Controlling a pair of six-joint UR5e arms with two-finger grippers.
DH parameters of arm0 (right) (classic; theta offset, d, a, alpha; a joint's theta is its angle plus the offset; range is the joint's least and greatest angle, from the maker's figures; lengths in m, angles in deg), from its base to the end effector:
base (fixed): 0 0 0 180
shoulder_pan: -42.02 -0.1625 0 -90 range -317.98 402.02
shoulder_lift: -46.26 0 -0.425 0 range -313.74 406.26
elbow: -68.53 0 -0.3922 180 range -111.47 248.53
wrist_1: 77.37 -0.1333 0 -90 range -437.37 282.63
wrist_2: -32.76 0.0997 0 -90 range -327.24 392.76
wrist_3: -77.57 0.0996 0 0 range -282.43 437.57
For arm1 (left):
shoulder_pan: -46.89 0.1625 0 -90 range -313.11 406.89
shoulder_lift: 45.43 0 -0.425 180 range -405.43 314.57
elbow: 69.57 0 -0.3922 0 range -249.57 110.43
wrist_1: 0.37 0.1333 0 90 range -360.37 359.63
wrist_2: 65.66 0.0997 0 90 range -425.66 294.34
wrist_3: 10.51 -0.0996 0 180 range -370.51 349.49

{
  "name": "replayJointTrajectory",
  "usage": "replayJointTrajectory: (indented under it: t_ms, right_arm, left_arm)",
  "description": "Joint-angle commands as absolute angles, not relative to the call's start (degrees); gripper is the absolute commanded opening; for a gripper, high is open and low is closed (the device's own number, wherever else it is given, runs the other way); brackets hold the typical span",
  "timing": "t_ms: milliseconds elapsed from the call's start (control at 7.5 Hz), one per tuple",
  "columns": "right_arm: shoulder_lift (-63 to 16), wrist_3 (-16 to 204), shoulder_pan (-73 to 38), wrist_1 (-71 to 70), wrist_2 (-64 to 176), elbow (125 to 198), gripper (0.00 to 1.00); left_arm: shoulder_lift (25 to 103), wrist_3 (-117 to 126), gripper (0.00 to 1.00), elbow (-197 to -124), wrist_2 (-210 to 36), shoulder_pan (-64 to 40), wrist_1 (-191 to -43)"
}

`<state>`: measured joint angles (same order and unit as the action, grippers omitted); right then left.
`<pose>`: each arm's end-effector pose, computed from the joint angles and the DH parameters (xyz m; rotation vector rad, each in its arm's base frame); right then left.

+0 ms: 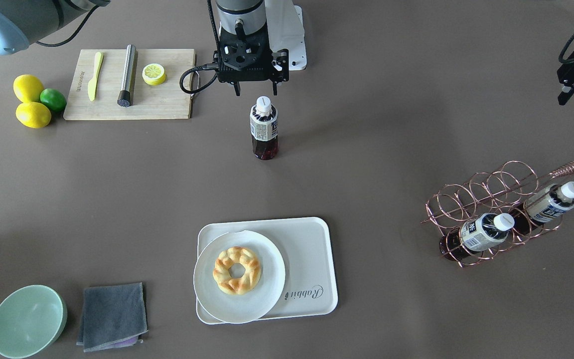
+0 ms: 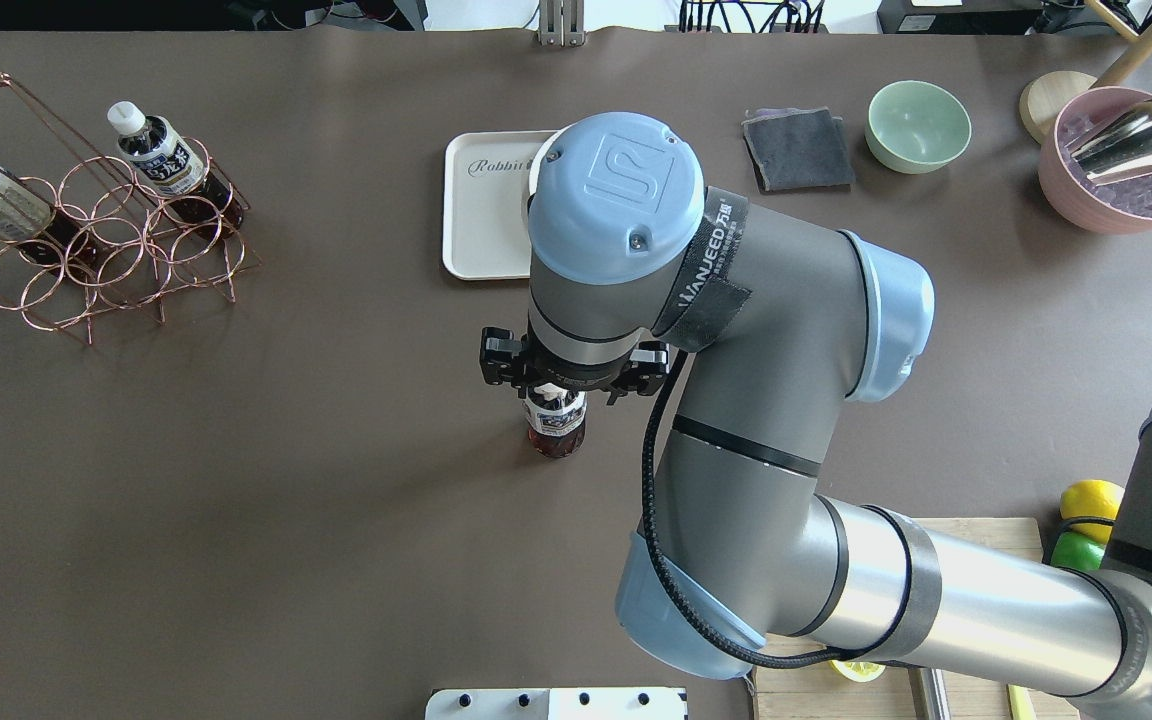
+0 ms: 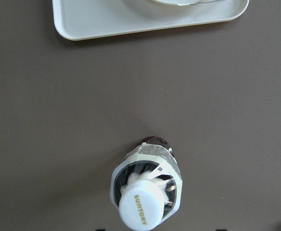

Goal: Place tea on tray
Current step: 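Lower the tea bottle with the right gripper onto the tray beside the plate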

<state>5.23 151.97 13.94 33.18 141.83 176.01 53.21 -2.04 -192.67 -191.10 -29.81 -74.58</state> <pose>-0.4946 -0.3780 0.0759 0.0030 -0.8532 0.0711 0.0373 -0.4861 0.3509 0.3160 0.6805 0.2204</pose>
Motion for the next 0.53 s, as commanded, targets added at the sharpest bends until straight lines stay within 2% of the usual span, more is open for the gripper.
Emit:
replayJointTrajectory:
  t_ms: [0, 133, 400]
  right_arm:
    - [6.1, 152.1, 14.9, 32.8, 139.8, 174.3, 0.77]
    - [6.2, 151.4, 15.0, 32.7, 139.1, 173.9, 0.77]
    - [6.1, 151.4, 15.1, 32.6, 138.5, 173.7, 0.69]
  left_arm:
    - [48.9, -2.2, 0.97, -194.0, -193.7, -31.8, -77.4]
    - [48.1, -2.1, 0.97, -195.1, -193.7, -31.9, -77.4]
    - [47.9, -1.9, 0.97, -195.5, -193.8, -31.9, -77.4]
